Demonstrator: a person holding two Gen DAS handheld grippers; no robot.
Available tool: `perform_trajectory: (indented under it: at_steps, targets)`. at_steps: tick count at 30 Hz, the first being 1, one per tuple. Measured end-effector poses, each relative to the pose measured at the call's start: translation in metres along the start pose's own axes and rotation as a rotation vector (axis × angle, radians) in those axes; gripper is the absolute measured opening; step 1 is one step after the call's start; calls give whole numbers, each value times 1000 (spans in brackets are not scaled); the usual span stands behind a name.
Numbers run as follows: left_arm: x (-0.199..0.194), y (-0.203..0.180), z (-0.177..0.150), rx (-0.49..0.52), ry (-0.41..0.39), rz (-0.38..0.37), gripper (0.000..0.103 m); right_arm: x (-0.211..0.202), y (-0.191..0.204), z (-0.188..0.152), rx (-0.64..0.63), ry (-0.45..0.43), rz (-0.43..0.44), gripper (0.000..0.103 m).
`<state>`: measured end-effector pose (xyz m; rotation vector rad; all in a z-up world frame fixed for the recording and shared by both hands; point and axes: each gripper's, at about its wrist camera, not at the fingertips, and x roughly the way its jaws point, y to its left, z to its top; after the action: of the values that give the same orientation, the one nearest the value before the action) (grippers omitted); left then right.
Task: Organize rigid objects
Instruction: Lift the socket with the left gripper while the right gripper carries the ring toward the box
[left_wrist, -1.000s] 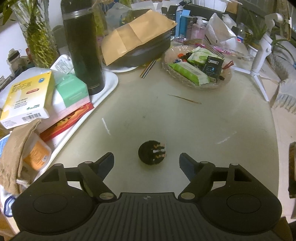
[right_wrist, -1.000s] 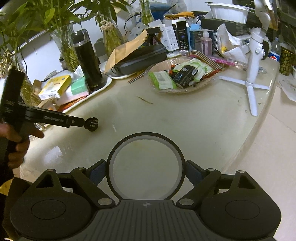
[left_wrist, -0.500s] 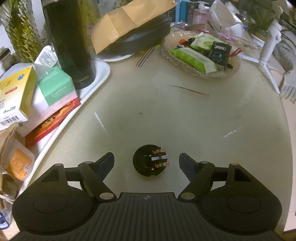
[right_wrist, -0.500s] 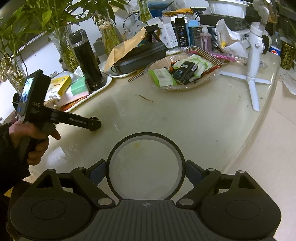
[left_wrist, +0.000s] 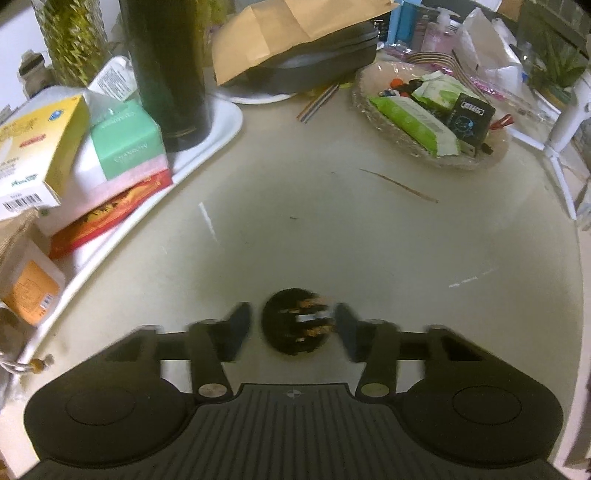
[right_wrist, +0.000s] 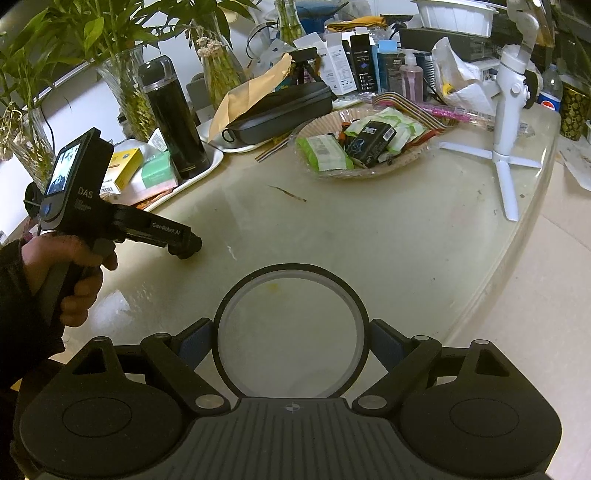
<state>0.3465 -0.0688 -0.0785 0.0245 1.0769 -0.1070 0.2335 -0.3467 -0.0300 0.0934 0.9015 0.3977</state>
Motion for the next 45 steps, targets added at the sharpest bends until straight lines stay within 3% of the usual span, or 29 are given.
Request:
perform_trajectory:
  at_steps: [11,24,38,45]
  targets:
    - [-22,1,-4,10,-49,-26,43,-1,2,-1,-16,-1,-11,91]
    - [-78,5,-20,103,-225,-79,43,-6,11,2,-34,-1,-3,91]
    - [-136,-3,-52,211,-384,-27,43,-24,38,15,-78,-28,25,91]
    - [-165,-18,-80,306,-473,59,43,-32,49,17,-98,-31,28,91]
